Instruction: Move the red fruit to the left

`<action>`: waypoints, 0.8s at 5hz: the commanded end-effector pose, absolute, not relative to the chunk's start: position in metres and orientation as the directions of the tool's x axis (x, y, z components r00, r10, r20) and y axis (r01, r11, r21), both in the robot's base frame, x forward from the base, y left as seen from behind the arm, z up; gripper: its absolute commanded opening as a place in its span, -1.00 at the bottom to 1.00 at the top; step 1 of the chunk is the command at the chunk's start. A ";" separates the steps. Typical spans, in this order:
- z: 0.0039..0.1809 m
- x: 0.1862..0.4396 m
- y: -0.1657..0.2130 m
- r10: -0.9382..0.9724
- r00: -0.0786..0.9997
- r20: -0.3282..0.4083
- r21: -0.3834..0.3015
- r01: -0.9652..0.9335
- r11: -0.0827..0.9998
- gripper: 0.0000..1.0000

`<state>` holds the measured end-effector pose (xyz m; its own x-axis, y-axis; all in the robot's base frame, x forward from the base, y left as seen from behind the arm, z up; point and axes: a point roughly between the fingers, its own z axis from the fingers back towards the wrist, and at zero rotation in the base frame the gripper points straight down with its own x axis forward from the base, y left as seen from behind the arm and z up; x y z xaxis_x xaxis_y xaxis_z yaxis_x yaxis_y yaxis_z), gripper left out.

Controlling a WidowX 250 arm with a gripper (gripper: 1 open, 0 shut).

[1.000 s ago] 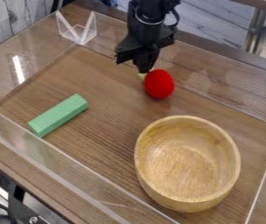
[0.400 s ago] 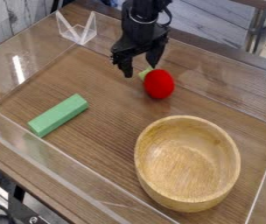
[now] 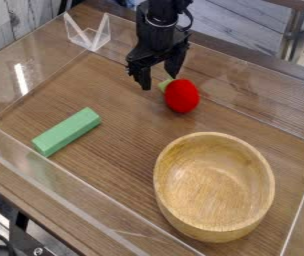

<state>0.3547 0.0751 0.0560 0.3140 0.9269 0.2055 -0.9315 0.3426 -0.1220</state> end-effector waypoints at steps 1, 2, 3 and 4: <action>0.065 0.365 0.077 0.927 0.292 0.234 -0.163 -0.928 0.334 1.00; 0.058 0.366 0.075 0.928 0.290 0.234 -0.158 -0.931 0.330 -1.00; 0.060 0.366 0.076 0.930 0.287 0.228 -0.159 -0.932 0.327 -1.00; 0.080 0.364 0.083 0.943 0.269 0.195 -0.183 -0.935 0.305 -1.00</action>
<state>0.3531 0.0786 0.0473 0.2866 0.9465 0.1481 -0.9484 0.3022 -0.0961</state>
